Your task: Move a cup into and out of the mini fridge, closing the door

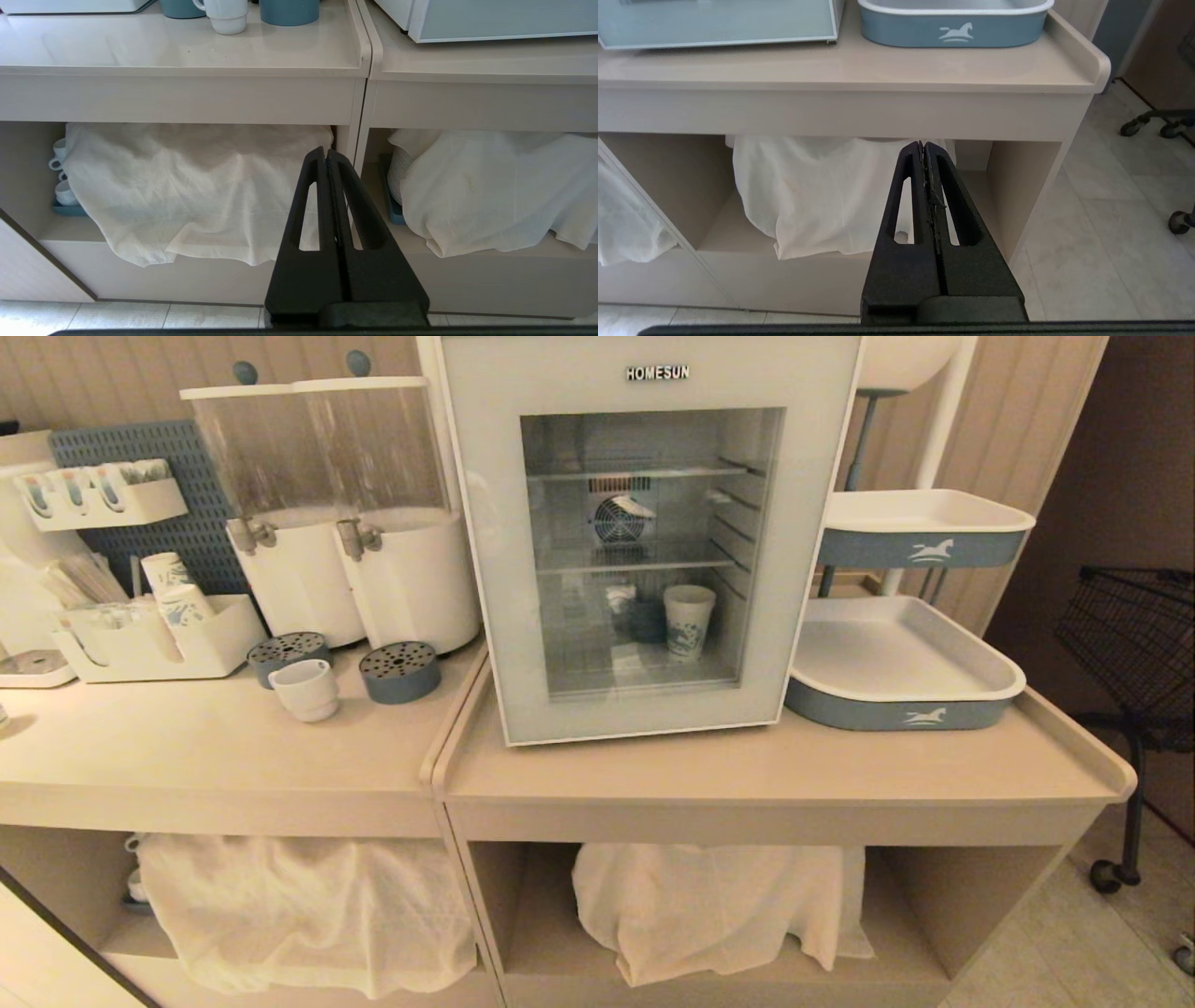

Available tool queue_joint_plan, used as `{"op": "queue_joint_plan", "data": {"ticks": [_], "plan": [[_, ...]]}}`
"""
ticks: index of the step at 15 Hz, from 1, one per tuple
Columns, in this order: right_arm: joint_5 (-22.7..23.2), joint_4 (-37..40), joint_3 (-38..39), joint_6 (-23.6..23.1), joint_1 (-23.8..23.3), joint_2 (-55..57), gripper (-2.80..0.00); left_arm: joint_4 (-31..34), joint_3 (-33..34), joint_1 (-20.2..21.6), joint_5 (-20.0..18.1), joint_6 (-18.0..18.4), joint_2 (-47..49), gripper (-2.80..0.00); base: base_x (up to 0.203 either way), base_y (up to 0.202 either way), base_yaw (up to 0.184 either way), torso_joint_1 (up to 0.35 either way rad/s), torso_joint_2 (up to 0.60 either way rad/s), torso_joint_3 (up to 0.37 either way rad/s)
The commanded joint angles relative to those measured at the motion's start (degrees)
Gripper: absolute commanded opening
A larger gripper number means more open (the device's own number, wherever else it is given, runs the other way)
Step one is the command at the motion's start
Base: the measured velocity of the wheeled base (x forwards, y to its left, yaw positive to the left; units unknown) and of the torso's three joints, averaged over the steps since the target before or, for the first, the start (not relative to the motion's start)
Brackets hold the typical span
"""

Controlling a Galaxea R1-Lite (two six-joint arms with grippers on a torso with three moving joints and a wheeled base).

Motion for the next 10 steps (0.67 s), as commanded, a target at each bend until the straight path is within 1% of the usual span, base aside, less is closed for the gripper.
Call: {"op": "queue_joint_plan", "data": {"ticks": [1,9,10], "plan": [[0.03,0.04,0.01,-0.03,-0.02,0.07,-2.8,0.02,0.09,0.04,0.02,-0.02,0.02,-2.8,0.0,0.0,0.0,0.0,0.0,0.0],[-0.05,0.14,-0.08,0.06,-0.02,0.15,-2.8,0.02,0.09,0.04,0.02,-0.02,0.02,-2.8,0.0,0.0,0.0,0.0,0.0,0.0],[-0.05,0.14,-0.08,0.1,-0.02,0.15,-2.8,0.02,0.09,0.04,0.02,-0.02,0.02,-2.8,0.004,0.098,-0.005,0.002,0.0,0.006]]}}
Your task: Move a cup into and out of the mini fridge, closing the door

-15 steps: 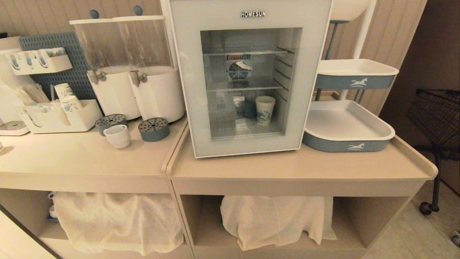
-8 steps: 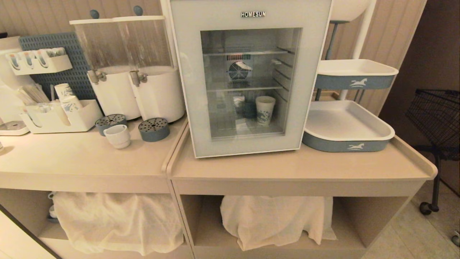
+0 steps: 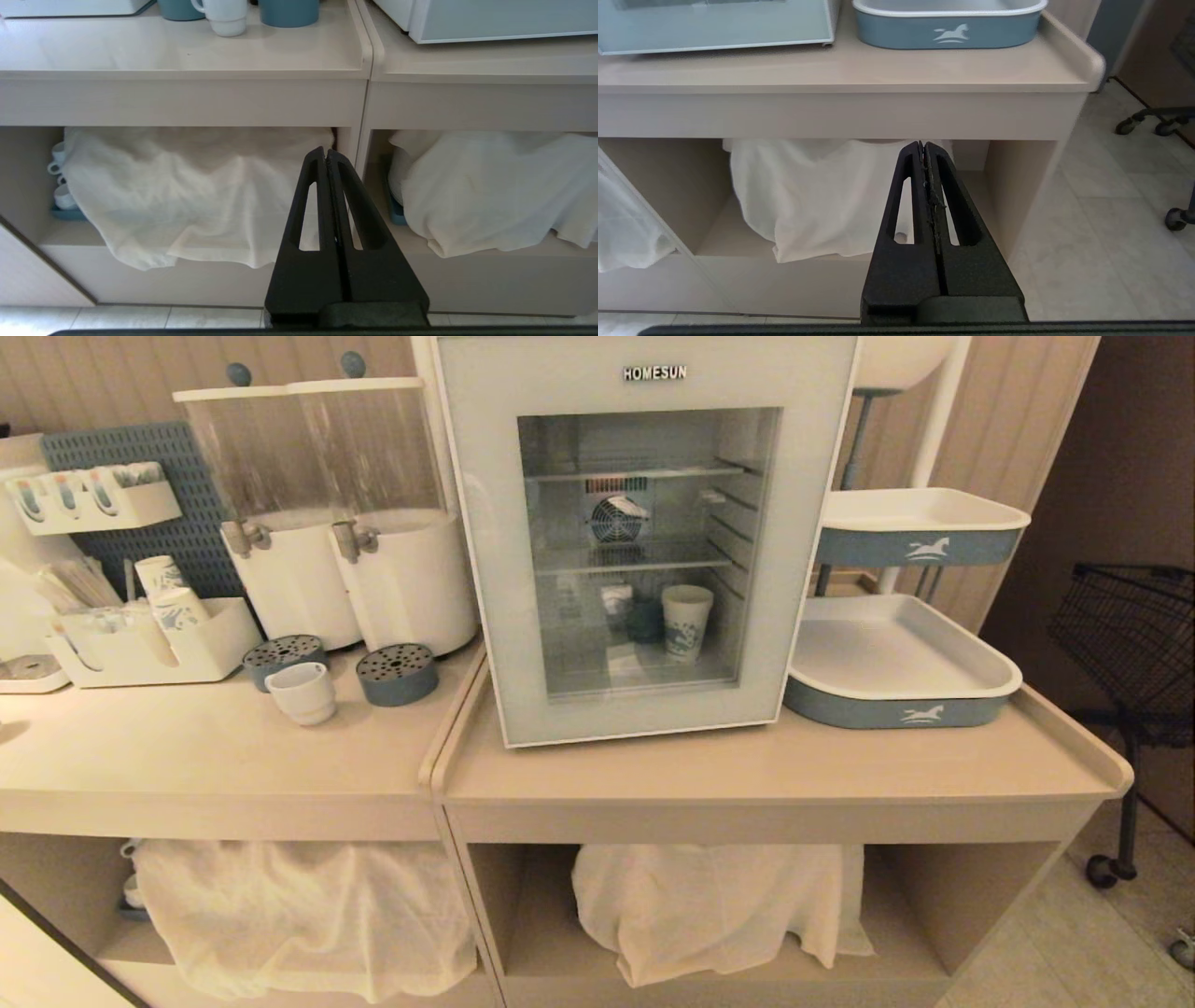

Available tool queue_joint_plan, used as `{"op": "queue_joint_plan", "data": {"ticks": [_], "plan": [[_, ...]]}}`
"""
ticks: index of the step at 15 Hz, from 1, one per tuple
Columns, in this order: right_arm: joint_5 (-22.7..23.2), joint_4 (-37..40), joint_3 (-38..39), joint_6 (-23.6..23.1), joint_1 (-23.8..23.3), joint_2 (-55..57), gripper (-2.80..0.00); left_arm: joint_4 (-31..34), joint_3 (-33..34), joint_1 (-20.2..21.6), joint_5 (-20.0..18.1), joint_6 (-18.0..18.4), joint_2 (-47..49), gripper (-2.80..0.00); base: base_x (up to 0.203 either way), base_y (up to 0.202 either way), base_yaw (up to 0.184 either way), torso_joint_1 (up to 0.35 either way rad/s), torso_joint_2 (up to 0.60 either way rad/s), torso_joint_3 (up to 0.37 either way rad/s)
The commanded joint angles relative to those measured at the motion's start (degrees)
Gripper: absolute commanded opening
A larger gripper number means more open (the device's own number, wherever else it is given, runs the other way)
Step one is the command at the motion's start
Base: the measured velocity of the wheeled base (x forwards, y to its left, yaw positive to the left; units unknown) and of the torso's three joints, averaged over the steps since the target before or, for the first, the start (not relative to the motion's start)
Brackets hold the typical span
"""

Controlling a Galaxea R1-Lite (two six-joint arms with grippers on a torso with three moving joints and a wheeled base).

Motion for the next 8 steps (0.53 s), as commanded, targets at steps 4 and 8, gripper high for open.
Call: {"op": "queue_joint_plan", "data": {"ticks": [4,8], "plan": [[0.06,-0.07,0.0,0.0,-0.02,0.11,-2.8,0.06,0.09,-0.03,0.04,-0.04,0.02,-2.8,0.001,0.184,-0.001,0.001,0.0,0.003],[0.06,-0.07,0.0,0.0,-0.02,0.11,-2.8,0.06,0.09,-0.03,0.04,-0.04,0.02,-2.8,-0.037,0.175,0.0,0.001,0.0,0.001]]}}
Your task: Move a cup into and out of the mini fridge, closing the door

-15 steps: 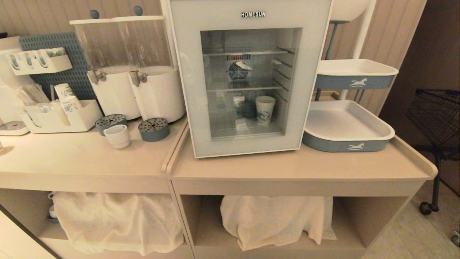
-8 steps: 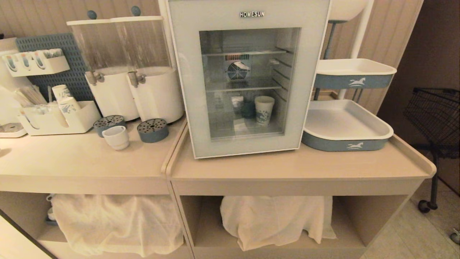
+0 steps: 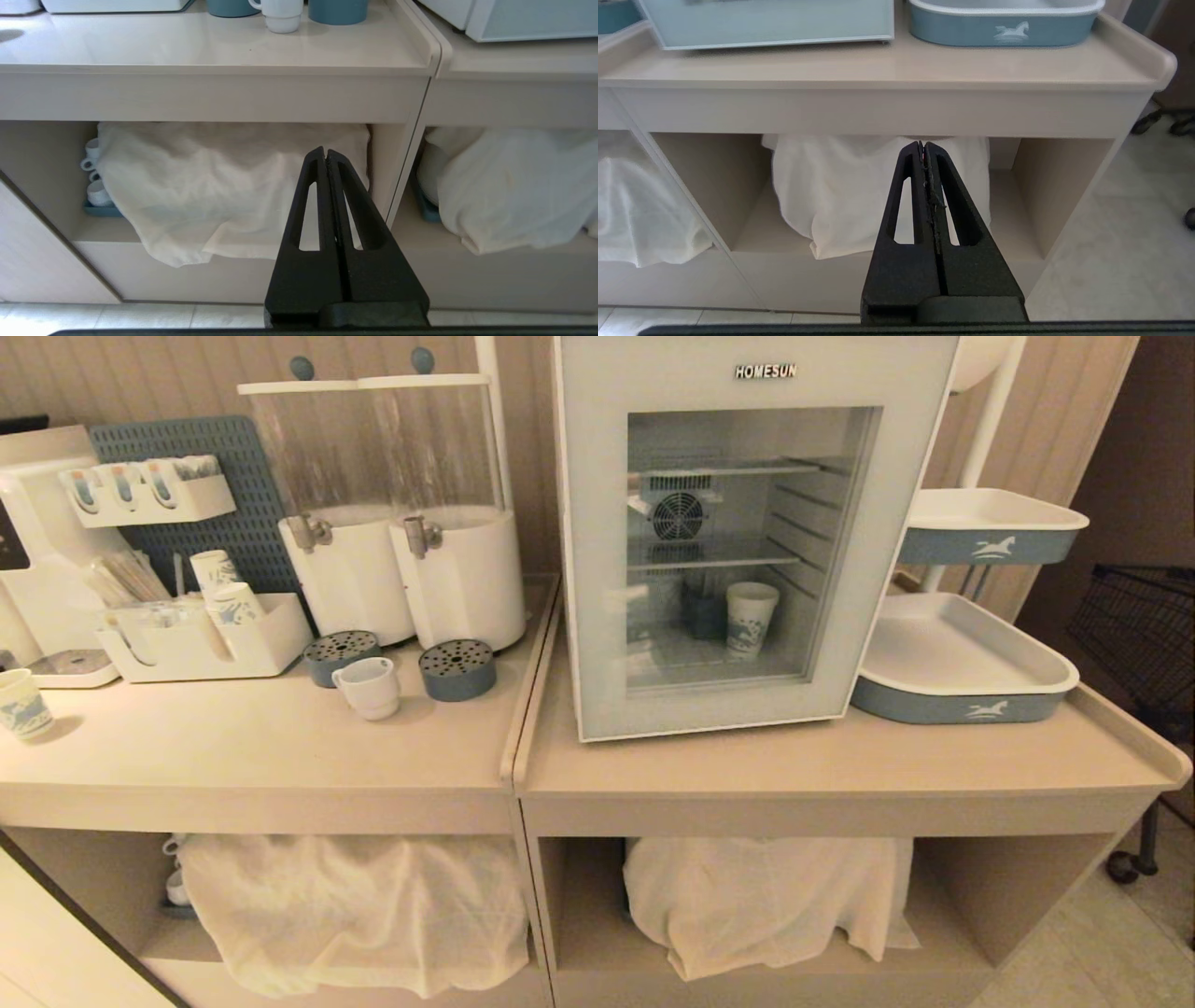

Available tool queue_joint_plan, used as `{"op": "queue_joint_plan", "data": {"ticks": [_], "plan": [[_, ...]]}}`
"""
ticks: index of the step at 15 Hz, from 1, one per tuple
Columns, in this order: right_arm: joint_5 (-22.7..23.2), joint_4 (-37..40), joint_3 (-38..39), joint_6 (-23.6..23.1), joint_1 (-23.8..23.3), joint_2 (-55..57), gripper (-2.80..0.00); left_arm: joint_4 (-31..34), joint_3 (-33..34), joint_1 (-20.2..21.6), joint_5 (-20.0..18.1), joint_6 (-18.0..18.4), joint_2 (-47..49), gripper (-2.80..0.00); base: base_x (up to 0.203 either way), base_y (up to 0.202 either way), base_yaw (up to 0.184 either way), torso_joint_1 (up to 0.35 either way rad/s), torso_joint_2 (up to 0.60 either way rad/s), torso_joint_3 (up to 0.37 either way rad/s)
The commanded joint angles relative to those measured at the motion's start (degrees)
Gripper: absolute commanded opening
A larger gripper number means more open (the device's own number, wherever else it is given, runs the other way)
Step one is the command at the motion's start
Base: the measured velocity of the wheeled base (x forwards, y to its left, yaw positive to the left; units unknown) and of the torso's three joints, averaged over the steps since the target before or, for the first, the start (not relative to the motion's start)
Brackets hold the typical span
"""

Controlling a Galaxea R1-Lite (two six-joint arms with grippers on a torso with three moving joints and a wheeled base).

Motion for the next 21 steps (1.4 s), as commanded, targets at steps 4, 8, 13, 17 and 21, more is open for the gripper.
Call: {"op": "queue_joint_plan", "data": {"ticks": [4,8,13,17,21], "plan": [[0.0,0.15,0.03,-0.09,0.09,0.08,-2.8,-0.03,0.09,0.08,-0.01,-0.02,0.02,-2.8,-0.172,0.166,0.001,0.006,0.0,0.006],[0.0,0.15,0.03,-0.09,0.09,0.08,-2.8,-0.03,0.09,0.08,-0.01,-0.02,0.02,-2.8,-0.097,0.133,0.004,0.003,0.0,0.005],[0.0,0.15,0.03,-0.09,0.09,0.08,-2.8,-0.03,0.09,0.0,-0.01,-0.02,0.02,-2.8,-0.001,0.176,0.0,0.001,0.01,0.002],[0.0,0.15,0.03,-0.09,0.09,0.08,-2.8,-0.03,0.09,0.08,-0.01,-0.02,0.02,-2.8,0.0,0.19,-0.002,0.004,0.0,0.002],[0.0,0.15,0.03,-0.09,0.09,0.08,-2.8,-0.03,0.09,0.08,-0.01,-0.02,0.02,-2.8,0.0,0.195,0.0,0.002,0.0,-0.001]]}}
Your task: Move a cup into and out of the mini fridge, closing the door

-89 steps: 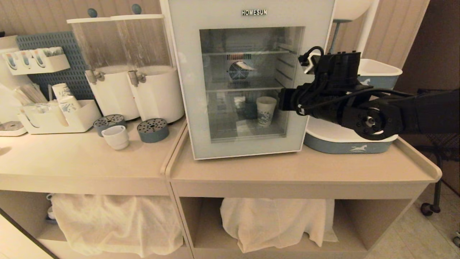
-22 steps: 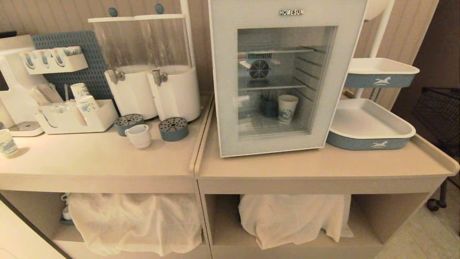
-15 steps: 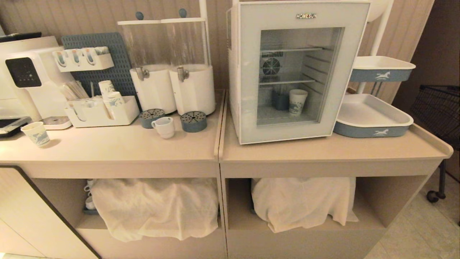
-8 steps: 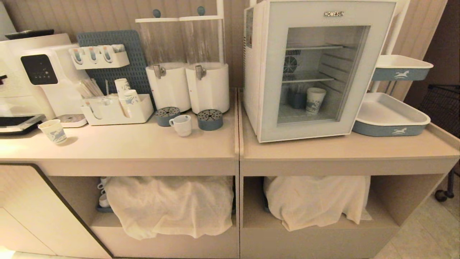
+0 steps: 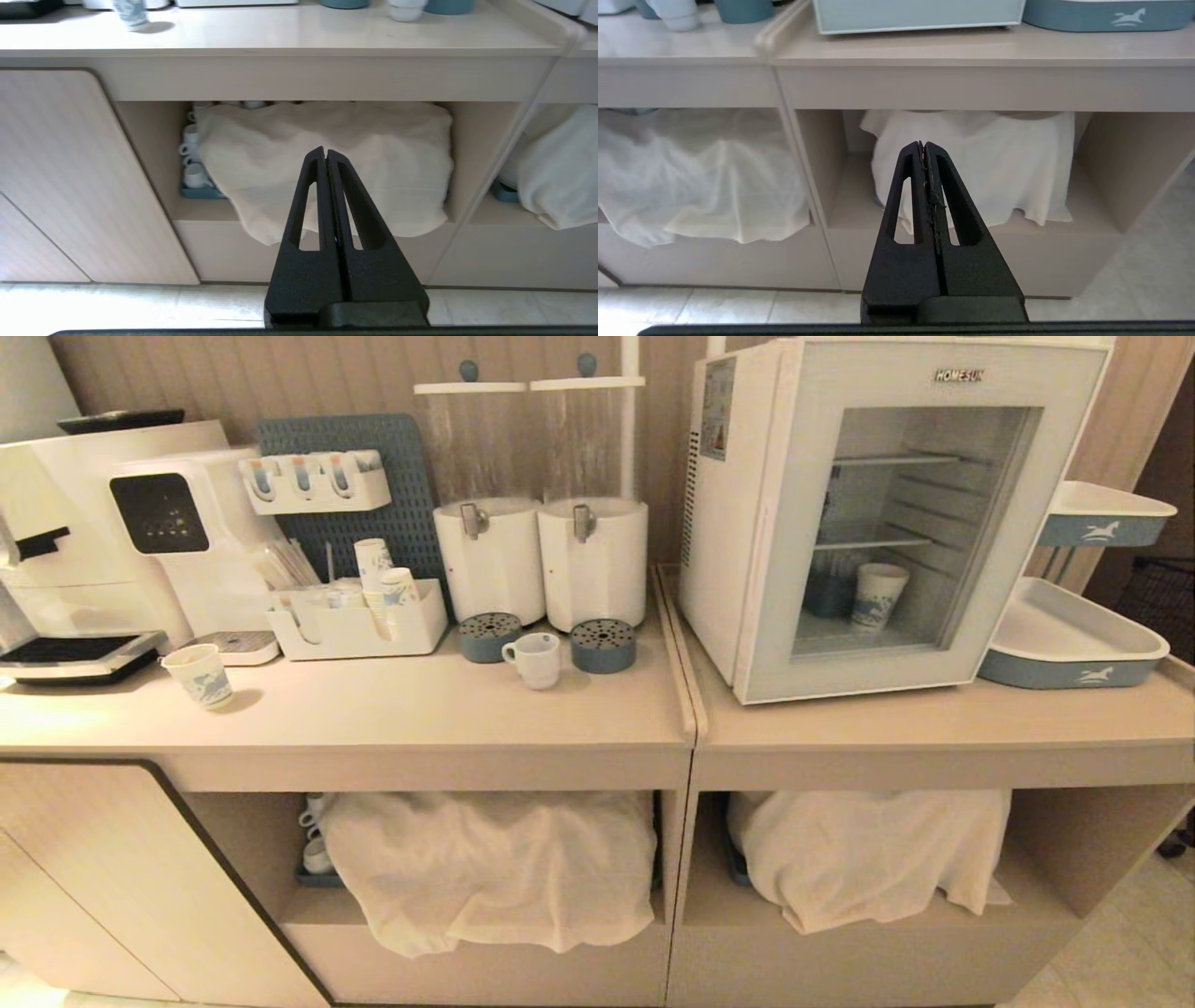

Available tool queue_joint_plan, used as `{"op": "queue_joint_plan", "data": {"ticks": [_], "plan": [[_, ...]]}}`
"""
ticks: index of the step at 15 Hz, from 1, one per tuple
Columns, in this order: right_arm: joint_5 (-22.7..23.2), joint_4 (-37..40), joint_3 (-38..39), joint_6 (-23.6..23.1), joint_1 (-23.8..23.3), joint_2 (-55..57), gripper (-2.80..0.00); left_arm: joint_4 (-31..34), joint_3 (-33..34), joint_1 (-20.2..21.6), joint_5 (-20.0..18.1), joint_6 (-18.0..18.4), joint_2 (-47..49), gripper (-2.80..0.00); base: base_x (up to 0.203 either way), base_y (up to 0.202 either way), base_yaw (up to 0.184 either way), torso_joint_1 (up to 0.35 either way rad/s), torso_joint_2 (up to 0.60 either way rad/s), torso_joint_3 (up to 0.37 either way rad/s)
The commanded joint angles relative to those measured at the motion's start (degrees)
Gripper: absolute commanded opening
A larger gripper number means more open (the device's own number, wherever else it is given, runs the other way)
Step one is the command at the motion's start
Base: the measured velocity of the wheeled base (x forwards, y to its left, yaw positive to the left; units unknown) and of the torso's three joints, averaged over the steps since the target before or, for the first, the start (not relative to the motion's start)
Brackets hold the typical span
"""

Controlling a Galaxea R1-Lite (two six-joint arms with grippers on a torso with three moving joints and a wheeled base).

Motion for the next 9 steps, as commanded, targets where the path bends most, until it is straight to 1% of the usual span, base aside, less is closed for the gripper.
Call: {"op": "queue_joint_plan", "data": {"ticks": [1,9], "plan": [[0.03,0.03,0.0,-0.03,0.0,0.08,-2.8,0.0,0.09,-0.02,0.02,-0.02,0.02,-2.8,0.0,0.193,-0.001,0.004,0.0,0.004],[0.03,0.03,0.0,-0.03,0.0,0.08,-2.8,0.0,0.0,0.02,0.02,-0.02,0.02,-2.8,0.0,0.193,0.0,0.005,0.0,0.003]]}}
